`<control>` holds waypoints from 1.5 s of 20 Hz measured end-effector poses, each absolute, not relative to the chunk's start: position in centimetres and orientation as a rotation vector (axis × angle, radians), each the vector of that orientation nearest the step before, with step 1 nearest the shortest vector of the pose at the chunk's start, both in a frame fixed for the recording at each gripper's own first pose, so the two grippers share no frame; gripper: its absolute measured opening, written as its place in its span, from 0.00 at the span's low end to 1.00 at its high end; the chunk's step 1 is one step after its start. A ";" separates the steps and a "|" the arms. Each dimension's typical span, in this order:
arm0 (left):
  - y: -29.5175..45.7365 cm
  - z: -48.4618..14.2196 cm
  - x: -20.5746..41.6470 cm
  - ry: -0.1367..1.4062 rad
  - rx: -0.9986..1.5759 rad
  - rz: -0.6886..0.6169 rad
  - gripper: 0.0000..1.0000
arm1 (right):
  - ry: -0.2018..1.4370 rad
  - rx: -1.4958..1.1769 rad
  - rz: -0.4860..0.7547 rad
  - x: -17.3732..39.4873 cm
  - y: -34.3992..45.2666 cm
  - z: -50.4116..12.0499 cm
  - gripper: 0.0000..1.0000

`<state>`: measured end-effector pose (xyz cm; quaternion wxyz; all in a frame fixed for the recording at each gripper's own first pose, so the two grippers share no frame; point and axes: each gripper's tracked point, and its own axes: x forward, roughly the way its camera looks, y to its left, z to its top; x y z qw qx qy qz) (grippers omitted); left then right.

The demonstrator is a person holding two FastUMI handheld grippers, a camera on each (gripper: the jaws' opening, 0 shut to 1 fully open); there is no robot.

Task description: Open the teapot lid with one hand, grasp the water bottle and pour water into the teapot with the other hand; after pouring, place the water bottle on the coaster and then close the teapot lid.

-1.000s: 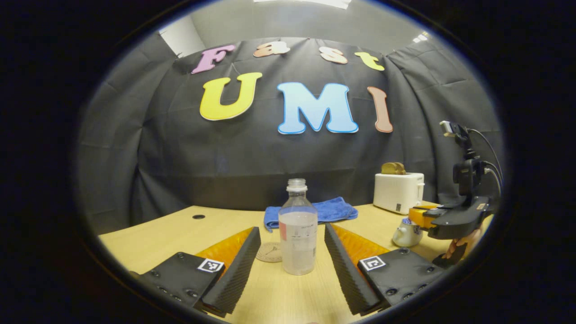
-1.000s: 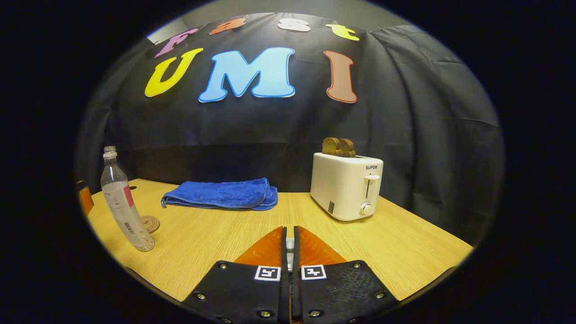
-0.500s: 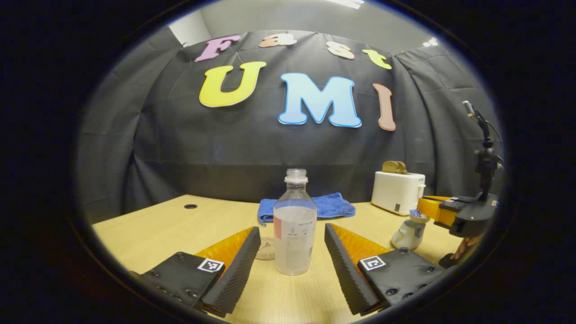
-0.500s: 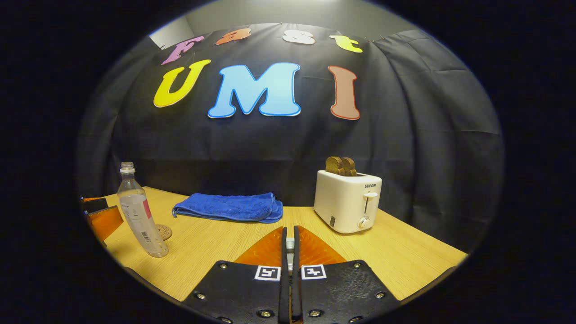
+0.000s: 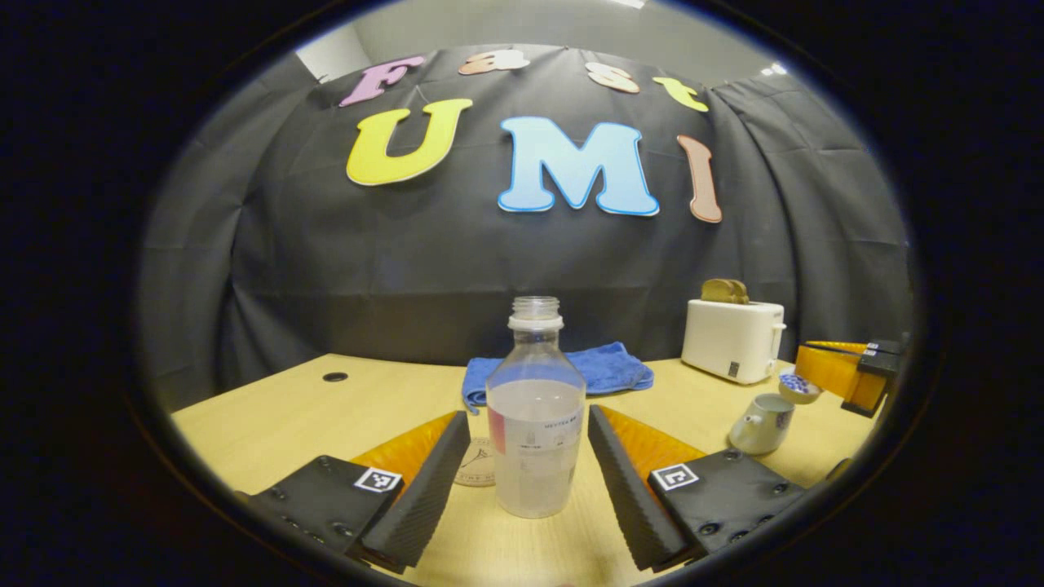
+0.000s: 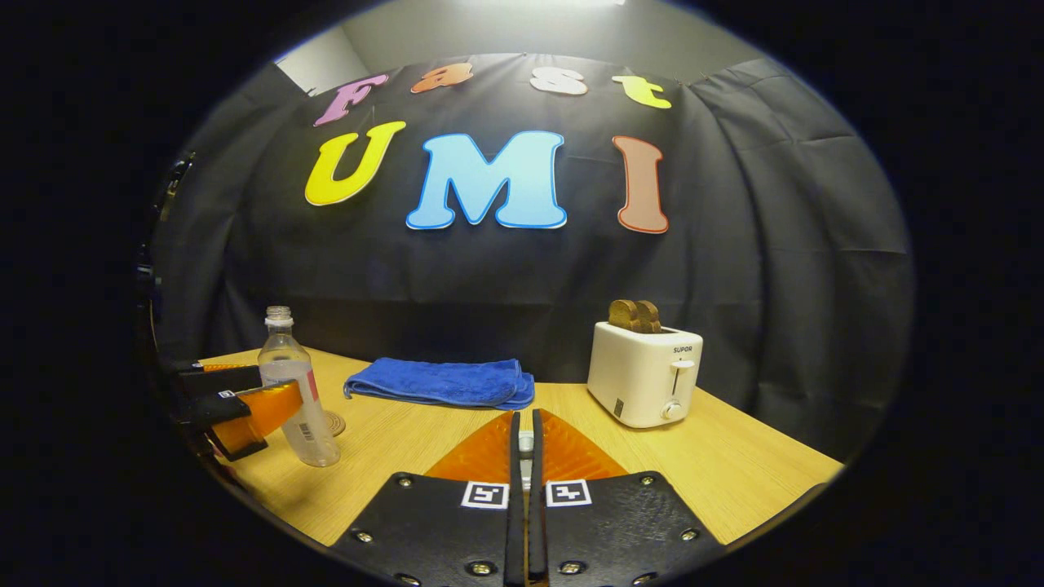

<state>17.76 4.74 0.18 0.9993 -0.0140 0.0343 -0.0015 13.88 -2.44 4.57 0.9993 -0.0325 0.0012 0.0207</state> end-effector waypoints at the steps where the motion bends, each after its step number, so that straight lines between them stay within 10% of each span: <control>1: 4.9 -0.1 18.1 0.077 -0.021 0.004 0.99 | 0.005 -0.065 0.042 13.9 -2.5 4.3 0.02; 30: -0.8 -0.2 20.9 0.159 0.430 -0.094 0.86 | 0.044 -0.025 0.138 -5.0 -3.2 1.7 0.02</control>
